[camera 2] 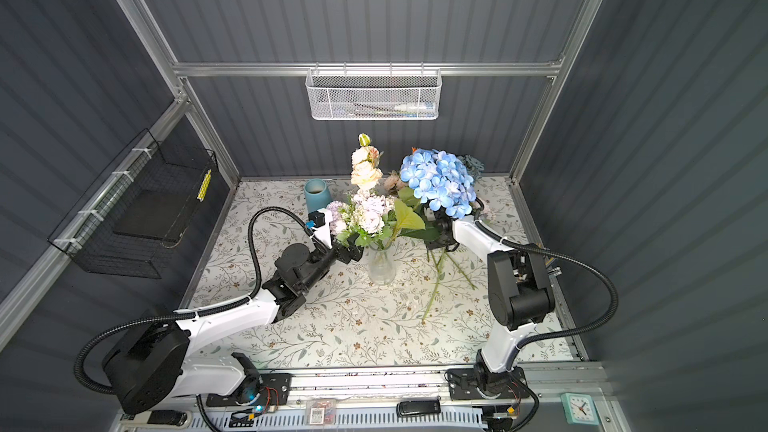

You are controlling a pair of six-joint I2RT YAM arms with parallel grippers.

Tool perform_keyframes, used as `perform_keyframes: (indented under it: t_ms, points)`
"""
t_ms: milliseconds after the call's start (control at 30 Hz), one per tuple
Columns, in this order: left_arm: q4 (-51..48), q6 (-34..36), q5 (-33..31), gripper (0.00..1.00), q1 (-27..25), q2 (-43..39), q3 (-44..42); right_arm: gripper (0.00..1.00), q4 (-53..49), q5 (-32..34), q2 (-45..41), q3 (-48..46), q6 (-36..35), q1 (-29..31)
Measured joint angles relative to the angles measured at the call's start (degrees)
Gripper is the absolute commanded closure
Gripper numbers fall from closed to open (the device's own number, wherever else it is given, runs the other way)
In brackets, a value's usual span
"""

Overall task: Arrange the flowers into the vase
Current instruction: 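Lower the right gripper onto the white rose stem in the pile, then close the right gripper on the white rose stem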

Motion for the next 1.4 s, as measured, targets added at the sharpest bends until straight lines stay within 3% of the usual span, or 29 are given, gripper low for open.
perform_keyframes:
  t_ms: [433, 900, 1067, 1300, 1400]
  points:
    - [-1.01, 0.0, 0.11, 0.01, 0.0, 0.0, 0.61, 0.65, -0.85, 1.73, 6.38, 2.45, -2.05, 0.11]
    - [-1.42, 0.0, 0.11, 0.01, 0.0, 0.0, 0.66, 1.0, -0.7, 1.64, 6.25, 2.71, -3.06, 0.11]
    - [-1.42, 0.0, 0.11, 0.01, 0.0, 0.0, 0.66, 0.99, -0.37, 1.6, 4.02, 1.97, -3.28, 0.11]
    - [-1.44, 0.0, 0.11, 0.01, 0.0, -0.02, 0.66, 0.67, -0.17, 4.04, 3.23, 1.92, -5.35, 0.11]
    - [-1.44, 0.0, 0.11, 0.01, 0.0, -0.02, 0.66, 0.62, -0.15, 5.35, 3.37, 1.99, -6.58, 0.11]
